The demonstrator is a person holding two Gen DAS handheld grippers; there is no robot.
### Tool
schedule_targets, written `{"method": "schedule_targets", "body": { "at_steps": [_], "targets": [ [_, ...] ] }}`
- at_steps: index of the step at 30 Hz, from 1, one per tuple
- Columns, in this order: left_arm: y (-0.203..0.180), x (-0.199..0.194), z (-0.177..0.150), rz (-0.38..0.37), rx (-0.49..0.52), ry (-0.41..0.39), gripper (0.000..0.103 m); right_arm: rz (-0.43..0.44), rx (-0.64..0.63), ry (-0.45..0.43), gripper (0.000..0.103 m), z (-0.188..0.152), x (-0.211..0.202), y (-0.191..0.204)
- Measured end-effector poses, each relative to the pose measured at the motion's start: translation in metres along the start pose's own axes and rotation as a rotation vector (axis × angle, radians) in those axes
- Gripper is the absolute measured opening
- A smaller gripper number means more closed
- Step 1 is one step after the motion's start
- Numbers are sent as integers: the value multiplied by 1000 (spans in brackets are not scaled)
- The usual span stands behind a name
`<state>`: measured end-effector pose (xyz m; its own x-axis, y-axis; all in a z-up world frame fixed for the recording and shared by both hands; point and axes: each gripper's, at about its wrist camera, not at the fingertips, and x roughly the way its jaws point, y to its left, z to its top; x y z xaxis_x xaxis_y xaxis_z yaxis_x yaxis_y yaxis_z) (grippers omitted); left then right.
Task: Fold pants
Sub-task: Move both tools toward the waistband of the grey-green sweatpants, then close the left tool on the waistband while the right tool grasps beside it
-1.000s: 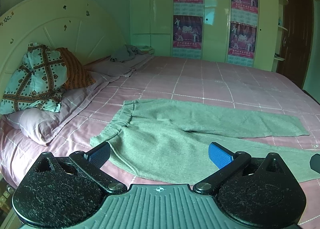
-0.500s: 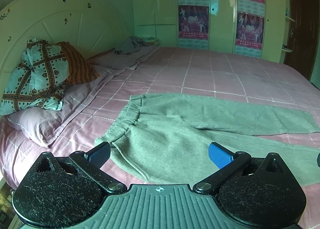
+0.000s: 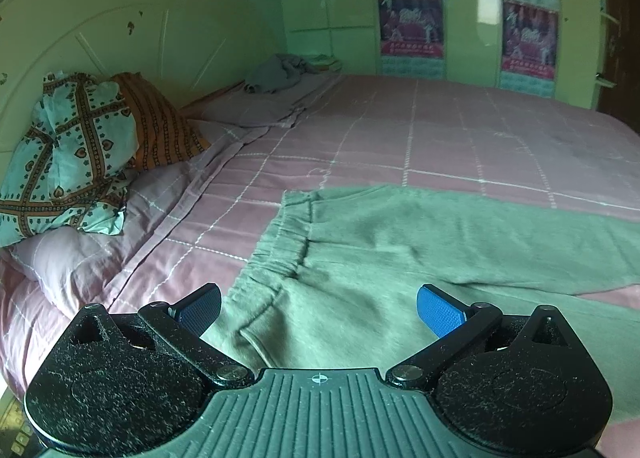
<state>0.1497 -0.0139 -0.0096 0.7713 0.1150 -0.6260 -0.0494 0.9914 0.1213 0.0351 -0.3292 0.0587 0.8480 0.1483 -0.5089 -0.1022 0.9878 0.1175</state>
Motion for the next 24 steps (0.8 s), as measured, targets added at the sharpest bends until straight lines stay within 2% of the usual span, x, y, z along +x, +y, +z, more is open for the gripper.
{"method": "schedule_targets", "body": {
  "at_steps": [3, 12, 18, 24],
  "targets": [
    [3, 27, 8, 18, 8, 25, 103, 13, -32, 3, 98, 8, 23, 3],
    [11, 116, 37, 35, 7, 95, 103, 75, -92, 65, 86, 28, 97, 4],
    [13, 173, 50, 26, 5, 115, 103, 99, -142, 95, 84, 33, 145, 3],
    [25, 241, 60, 64, -20, 167, 103, 132, -230, 135, 81, 41, 208, -5]
  ]
}}
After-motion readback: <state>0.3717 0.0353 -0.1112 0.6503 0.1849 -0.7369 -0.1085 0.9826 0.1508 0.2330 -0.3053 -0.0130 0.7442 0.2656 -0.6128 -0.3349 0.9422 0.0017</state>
